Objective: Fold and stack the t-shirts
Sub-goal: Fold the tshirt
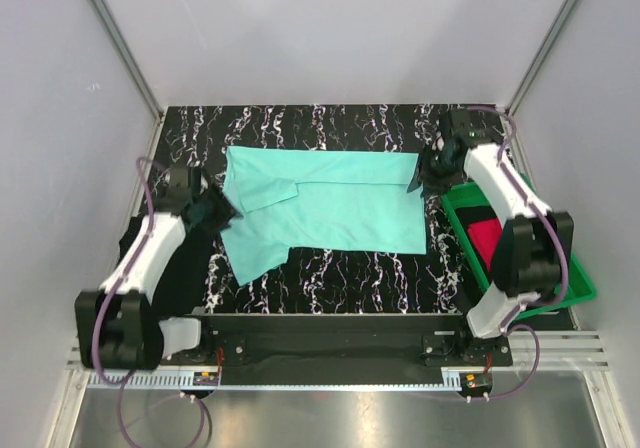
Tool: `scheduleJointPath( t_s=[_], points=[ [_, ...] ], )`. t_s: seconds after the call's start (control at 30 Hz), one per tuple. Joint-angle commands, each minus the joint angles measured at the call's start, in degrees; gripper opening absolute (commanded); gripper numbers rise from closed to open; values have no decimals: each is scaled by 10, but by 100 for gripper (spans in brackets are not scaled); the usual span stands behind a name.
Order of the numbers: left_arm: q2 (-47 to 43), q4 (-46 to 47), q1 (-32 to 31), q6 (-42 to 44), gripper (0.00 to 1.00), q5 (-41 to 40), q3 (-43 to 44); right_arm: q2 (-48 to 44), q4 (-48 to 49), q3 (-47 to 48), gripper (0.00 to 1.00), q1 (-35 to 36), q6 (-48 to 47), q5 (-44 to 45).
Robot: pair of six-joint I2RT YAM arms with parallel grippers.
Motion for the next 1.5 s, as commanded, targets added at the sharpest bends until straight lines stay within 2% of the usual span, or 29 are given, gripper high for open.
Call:
scheduleJointPath(
  t_s=[0.0,0.1,0.2,0.3,0.47,0.8,0.83,0.87,0.9,1.03,1.07,1.2,1.47],
  points=[
    [-87,-91,-10,-61,48,-83,-88,-96,32,-97,47,32,6,-49],
    [-151,-126,-28,-103,48,-98,-161,-172,48,-174,47,58,16,-50],
    [-176,-120,-28,-125,48,-92,-216,-213,56,-232,47,72,35,-58],
    [-157,-120,-28,-127,47,-99,-222,-241,64,-291,47,76,50,-57],
    [-106,-107,-28,-128,47,-120,-222,-272,64,-325,47,76,63,-43],
    [-64,-31,-29,-130,42,-77,-258,-295,61,-365,50,76,122,36],
    [-61,-28,-29,-128,39,-74,-256,-291,61,-369,52,75,134,50],
    [-59,-24,-29,-124,29,-66,-253,-287,61,-373,53,72,145,53],
    [-59,-24,-29,-122,24,-64,-251,-281,64,-377,54,70,171,54],
    [-81,-24,-28,-113,10,-63,-249,-269,85,-398,56,64,227,87],
    [-82,-24,-27,-107,0,-59,-245,-268,90,-401,56,64,238,95],
    [-88,-38,-27,-61,0,-56,-213,-270,121,-426,56,61,301,145],
    [-99,-38,-28,-45,0,-13,-187,-269,205,-484,45,50,398,187]
  ],
)
